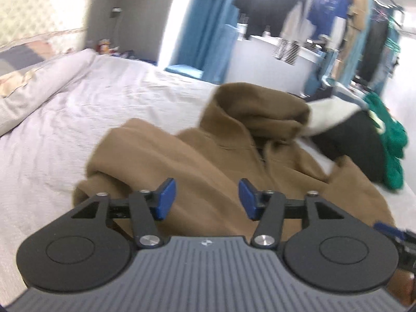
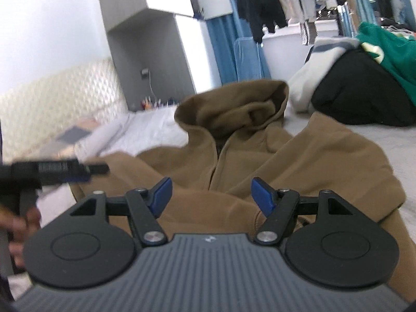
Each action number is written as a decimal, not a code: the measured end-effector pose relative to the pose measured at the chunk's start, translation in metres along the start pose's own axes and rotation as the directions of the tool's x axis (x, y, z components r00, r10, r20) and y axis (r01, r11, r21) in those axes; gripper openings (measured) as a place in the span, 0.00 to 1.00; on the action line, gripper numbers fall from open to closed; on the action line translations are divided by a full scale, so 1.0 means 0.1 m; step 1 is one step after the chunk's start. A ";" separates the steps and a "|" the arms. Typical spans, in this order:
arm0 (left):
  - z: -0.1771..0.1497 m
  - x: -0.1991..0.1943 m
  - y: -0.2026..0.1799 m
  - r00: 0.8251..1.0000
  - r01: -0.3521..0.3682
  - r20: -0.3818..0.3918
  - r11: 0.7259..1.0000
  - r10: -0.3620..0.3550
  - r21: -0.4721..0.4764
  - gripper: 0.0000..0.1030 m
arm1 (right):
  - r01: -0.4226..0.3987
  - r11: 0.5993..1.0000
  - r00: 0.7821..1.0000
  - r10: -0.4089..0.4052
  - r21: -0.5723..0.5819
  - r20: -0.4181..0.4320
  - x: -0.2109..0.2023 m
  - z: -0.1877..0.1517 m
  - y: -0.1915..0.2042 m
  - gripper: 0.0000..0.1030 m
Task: Fold large clothes
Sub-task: 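Open the left gripper to release the sleeve on the hoodie, then move both open grippers above the brown hoodie's hood, then grasp the hood edge with the right gripper while the left gripper grasps beside it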
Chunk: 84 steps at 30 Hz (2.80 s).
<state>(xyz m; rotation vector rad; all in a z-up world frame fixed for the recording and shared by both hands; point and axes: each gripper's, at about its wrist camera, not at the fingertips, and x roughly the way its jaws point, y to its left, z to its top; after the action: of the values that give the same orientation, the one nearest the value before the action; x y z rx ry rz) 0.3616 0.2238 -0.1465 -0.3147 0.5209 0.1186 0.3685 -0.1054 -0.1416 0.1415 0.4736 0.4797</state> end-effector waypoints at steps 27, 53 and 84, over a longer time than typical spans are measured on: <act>-0.25 0.60 0.49 0.980 -0.108 -0.172 0.992 0.096 -0.059 0.45 | 0.156 0.984 0.960 -0.171 -0.085 -0.222 0.74 -0.40 -0.15 0.53; -0.31 -0.80 -0.56 1.000 0.013 -0.007 0.998 -0.013 0.059 0.53 | 0.098 0.989 0.994 -0.103 -0.109 -0.040 -0.43 0.28 0.14 0.55; 1.82 3.03 -0.94 0.999 -0.034 -0.022 0.969 0.041 0.245 0.70 | 0.139 0.989 0.987 -0.134 0.048 -0.091 3.04 1.61 -1.58 0.79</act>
<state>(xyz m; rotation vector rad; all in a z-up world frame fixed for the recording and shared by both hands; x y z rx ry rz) 0.7265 0.2036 -0.1260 -0.0651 0.5618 0.0857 0.7466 -0.1033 -0.1598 0.1396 0.5782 0.3397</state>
